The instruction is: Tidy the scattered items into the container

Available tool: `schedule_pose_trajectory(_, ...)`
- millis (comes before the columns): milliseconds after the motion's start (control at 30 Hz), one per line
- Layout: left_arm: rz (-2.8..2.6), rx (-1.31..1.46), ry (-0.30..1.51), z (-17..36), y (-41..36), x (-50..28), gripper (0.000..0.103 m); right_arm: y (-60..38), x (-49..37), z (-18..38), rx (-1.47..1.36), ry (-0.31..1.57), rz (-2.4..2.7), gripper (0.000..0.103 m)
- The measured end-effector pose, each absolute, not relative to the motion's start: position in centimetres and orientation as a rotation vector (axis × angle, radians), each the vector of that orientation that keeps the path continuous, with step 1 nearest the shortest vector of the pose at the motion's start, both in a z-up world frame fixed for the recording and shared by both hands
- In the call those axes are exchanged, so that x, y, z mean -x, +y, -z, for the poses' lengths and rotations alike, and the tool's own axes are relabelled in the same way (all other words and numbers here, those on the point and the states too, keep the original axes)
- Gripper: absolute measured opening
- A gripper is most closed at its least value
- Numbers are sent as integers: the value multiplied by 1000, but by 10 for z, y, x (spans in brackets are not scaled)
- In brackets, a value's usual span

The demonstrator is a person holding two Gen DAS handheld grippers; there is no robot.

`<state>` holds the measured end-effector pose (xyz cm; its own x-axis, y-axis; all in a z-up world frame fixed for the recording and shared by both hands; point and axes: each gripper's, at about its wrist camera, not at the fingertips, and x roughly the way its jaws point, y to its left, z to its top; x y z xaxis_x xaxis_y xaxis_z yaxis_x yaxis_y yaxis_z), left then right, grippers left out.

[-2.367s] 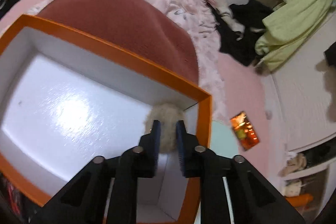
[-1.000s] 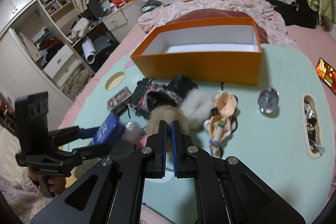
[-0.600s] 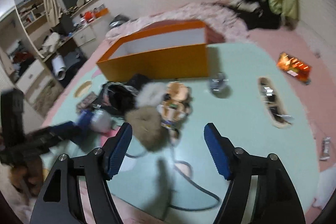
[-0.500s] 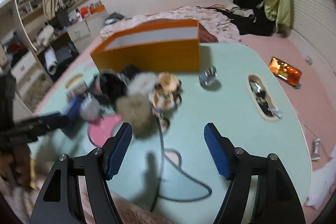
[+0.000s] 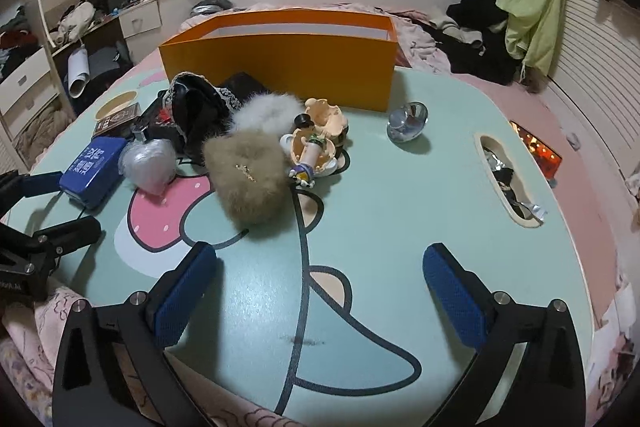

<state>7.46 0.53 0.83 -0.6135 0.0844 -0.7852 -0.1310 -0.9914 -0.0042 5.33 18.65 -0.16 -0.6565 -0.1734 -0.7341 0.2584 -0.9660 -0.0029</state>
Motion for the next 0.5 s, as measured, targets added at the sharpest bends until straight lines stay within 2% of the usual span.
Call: schedule_pose_trajectory(500, -2703, 1292, 96, -6, 4, -71, 103, 183, -67, -2, -1097, 202, 2594, 103)
